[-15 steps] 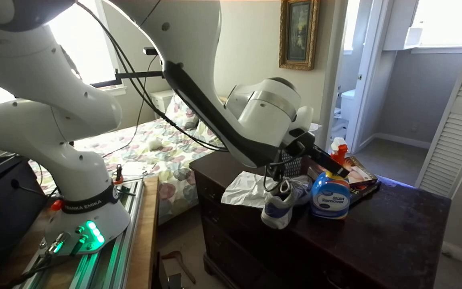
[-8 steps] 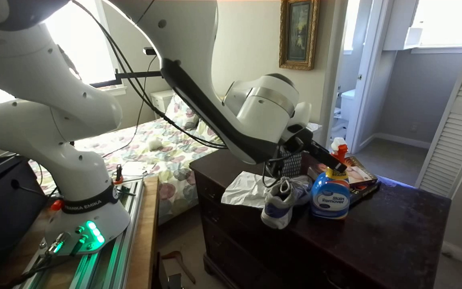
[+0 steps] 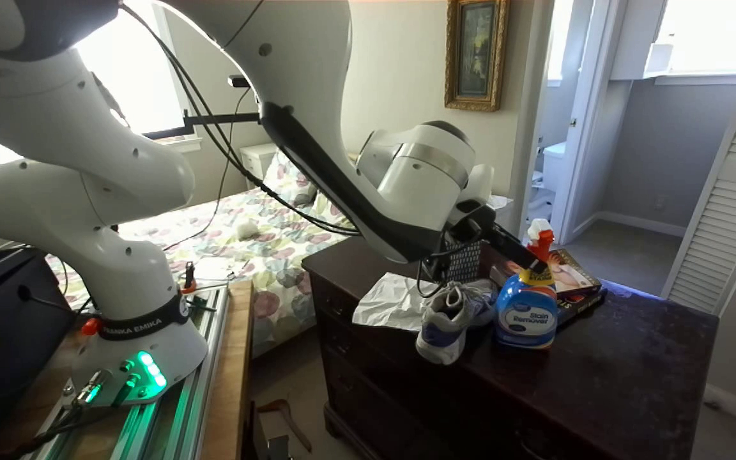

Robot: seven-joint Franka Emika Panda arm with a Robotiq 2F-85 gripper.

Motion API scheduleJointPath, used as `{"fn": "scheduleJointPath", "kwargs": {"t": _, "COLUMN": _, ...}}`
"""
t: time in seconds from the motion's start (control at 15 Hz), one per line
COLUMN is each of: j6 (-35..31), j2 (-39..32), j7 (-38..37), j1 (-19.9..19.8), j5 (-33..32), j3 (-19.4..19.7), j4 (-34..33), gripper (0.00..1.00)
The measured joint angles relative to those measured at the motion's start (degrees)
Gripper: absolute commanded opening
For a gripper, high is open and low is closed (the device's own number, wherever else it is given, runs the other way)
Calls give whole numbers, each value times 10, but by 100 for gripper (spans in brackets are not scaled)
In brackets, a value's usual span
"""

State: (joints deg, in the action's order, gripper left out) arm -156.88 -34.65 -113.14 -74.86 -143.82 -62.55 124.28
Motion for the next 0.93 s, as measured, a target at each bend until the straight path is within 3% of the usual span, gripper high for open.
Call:
{"fn": "scheduleJointPath", "kwargs": {"t": 0.6, "j6": 26, "j2": -30, "j7": 19, "j1": 1, "j5": 0, "j3": -20, "j4": -5, "gripper": 98}}
{"fn": "scheduleJointPath", "kwargs": {"t": 0.67, "j6": 28, "j2": -32, "j7": 22, "j1": 1, "j5": 0, "j3": -22, "j4": -6, "gripper": 76}}
{"fn": "scheduleJointPath", "kwargs": {"t": 0.8, "j6": 32, "j2": -36, "j7": 29, "j1": 0, "j5": 0, "j3": -25, "j4": -9, "gripper": 69}}
{"fn": "scheduleJointPath", "kwargs": {"t": 0.93, "j6": 37, "j2": -39, "j7": 36, "j1": -1, "j5": 0, "j3": -26, "j4": -9, "gripper": 54}}
